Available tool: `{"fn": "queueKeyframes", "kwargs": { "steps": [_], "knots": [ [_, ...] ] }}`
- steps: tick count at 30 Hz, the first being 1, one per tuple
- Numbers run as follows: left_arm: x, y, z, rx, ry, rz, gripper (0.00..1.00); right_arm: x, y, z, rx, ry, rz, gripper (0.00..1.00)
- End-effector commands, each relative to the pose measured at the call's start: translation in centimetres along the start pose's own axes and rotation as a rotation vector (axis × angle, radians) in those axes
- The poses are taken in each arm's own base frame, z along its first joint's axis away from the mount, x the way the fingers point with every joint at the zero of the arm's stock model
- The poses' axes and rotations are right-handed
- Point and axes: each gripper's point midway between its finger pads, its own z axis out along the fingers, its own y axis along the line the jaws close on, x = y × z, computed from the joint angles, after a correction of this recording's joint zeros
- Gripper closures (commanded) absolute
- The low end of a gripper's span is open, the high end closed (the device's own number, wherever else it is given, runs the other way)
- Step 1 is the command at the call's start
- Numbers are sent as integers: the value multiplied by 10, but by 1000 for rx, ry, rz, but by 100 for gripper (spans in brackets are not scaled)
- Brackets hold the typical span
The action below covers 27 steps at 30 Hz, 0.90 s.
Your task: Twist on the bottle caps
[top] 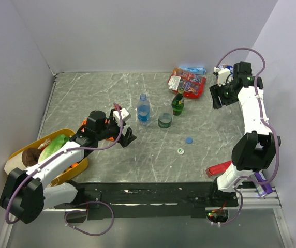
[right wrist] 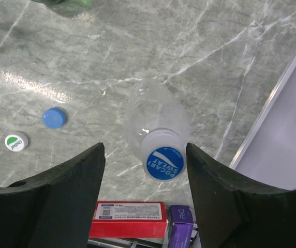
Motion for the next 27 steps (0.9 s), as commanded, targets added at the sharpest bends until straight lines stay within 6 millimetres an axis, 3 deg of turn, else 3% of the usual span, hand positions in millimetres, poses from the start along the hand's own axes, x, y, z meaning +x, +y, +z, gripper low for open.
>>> {"fn": "queueKeyframes", "kwargs": {
  "steps": [1, 6, 8, 10, 13, 17, 18, 20, 21, 24, 27],
  "knots": [
    [-23, 0, 0, 16, -60, 20, 2, -15, -6, -5, 35, -40, -10, 28],
    [-22, 0, 1, 17, -60, 23, 3, -20, -10, -10, 55, -60, -8, 24],
    [-20, 2, 1, 7, -54, 27, 3, -25, -9, -17, 58, -89, -21, 13],
    [-20, 4, 1, -8, -52, 28, 4, -36, -8, -27, 56, -133, -37, 8],
    [-20, 10, 0, -39, -48, 37, 4, -66, 11, -52, -30, -264, -95, 6],
    [-26, 16, -1, -60, -41, 58, 4, -103, 67, -78, -189, -416, -267, 11],
    [-26, 17, -1, -61, -38, 61, 4, -111, 95, -78, -239, -431, -339, 12],
    [-30, 17, -1, -58, -45, 67, 4, -117, 120, -76, -269, -466, -430, 14],
    [-31, 17, -1, -58, -50, 68, 4, -121, 146, -74, -306, -478, -485, 14],
    [-35, 16, -2, -45, -60, 72, 4, -131, 181, -66, -352, -512, -548, 14],
    [-38, 15, -4, -42, -61, 88, 4, -142, 196, -53, -391, -504, -532, 14]
  ]
}}
